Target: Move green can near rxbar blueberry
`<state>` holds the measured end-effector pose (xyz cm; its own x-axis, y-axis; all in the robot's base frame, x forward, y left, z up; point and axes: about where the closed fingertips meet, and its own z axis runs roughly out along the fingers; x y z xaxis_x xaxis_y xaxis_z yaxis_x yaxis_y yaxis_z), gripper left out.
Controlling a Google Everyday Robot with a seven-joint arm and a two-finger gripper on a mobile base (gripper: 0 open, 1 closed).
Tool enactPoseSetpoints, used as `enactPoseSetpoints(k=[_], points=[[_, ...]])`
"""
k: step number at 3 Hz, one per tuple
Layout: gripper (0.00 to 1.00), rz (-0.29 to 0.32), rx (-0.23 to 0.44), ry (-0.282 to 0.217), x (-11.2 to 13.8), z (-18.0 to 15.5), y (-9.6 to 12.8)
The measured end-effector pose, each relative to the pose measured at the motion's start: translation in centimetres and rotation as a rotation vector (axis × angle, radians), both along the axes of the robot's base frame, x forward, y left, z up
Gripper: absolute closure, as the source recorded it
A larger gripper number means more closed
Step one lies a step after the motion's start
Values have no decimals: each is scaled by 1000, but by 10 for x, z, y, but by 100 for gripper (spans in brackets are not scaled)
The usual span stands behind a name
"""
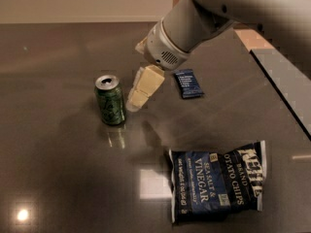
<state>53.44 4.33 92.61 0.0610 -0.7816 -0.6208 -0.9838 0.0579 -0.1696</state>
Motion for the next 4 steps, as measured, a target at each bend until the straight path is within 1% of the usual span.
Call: enactPoseSetpoints(k=[1, 2, 3, 4], points=[[0, 44, 20, 9, 3, -13, 28], [0, 60, 23, 19, 3, -20, 37], [2, 86, 25, 32, -3, -22, 46], [25, 123, 28, 55, -11, -24, 58]])
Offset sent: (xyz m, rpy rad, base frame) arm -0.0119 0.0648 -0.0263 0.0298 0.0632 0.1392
